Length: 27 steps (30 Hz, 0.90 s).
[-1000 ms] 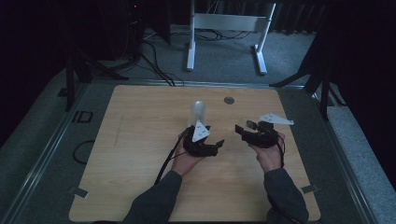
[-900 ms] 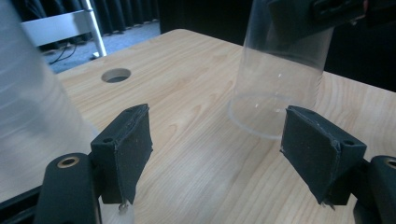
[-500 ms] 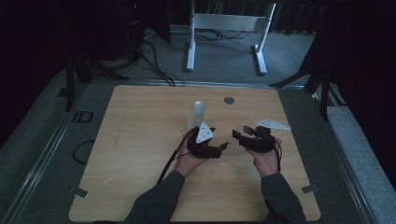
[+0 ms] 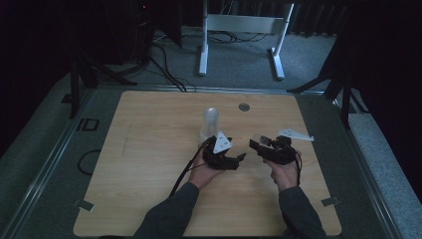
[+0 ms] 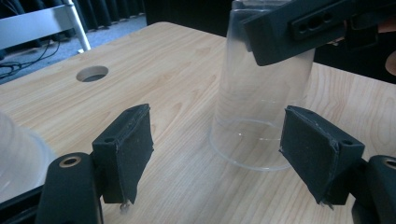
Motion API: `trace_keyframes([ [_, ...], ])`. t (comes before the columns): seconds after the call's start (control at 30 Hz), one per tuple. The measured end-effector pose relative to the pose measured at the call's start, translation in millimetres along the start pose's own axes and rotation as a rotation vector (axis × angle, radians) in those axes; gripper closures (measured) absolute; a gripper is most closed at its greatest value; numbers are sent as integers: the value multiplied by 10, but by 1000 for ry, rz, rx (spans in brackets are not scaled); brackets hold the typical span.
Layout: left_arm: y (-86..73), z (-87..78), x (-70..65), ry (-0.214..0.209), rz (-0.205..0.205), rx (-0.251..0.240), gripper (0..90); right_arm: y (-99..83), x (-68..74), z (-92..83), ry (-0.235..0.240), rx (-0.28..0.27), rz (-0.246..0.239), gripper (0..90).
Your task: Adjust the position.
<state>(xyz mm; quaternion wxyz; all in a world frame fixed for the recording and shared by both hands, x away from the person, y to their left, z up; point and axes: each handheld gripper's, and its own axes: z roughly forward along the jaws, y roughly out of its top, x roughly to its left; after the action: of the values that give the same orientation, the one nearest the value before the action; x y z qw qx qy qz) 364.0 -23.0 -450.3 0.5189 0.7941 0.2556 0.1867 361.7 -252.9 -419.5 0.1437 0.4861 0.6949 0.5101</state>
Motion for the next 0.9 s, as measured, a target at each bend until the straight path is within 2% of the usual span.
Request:
trace_keyframes([
  [0.33, -6, 57, -44, -17, 16, 9, 247, -36, -10, 14, 15, -6, 32, 412],
  [0.43, -6, 78, -64, -21, 19, 13, 247, -49, -18, 11, 32, -13, 59, 412],
  [0.6, -1, 104, -91, -31, 27, 16, 247, -70, -13, 19, 43, -14, 72, 412],
  [0.9, -4, 146, -128, -44, 26, 23, 247, -107, -29, 48, 75, -22, 128, 413],
])
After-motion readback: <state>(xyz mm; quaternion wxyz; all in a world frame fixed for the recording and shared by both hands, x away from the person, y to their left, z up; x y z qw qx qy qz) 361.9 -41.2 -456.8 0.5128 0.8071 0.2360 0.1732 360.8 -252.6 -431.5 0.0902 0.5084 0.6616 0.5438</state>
